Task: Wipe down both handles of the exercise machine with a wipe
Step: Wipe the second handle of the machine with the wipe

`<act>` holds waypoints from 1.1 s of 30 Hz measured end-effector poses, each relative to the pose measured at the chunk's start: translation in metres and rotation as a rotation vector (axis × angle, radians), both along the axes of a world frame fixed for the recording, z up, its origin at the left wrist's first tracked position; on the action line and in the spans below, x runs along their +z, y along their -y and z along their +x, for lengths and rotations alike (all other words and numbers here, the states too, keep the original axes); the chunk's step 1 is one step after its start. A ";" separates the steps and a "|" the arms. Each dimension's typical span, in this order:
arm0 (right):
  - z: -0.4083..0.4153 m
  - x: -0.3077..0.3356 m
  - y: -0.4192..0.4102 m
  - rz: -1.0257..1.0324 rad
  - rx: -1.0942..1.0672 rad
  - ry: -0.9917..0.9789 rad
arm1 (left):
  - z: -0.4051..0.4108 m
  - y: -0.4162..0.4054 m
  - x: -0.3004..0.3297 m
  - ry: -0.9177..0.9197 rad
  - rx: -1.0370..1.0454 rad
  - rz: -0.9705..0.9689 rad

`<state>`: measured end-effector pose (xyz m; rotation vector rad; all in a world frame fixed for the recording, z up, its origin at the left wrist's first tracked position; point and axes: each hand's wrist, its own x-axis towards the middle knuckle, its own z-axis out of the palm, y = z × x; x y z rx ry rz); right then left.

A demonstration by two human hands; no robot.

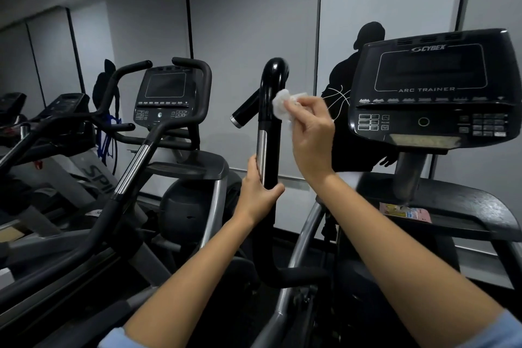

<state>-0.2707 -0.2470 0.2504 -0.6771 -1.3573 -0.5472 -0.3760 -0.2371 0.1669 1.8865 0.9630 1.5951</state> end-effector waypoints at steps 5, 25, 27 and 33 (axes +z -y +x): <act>-0.010 0.022 -0.018 -0.001 -0.271 0.287 | -0.002 0.000 0.001 0.002 -0.040 -0.028; -0.001 0.033 -0.034 0.145 -0.307 0.401 | 0.009 -0.022 0.071 0.128 -0.011 0.027; -0.002 0.047 -0.039 0.155 -0.292 0.390 | 0.014 -0.026 0.075 0.120 0.034 0.041; -0.001 0.106 -0.062 -0.204 -0.150 0.115 | 0.019 -0.025 0.069 0.090 0.131 0.095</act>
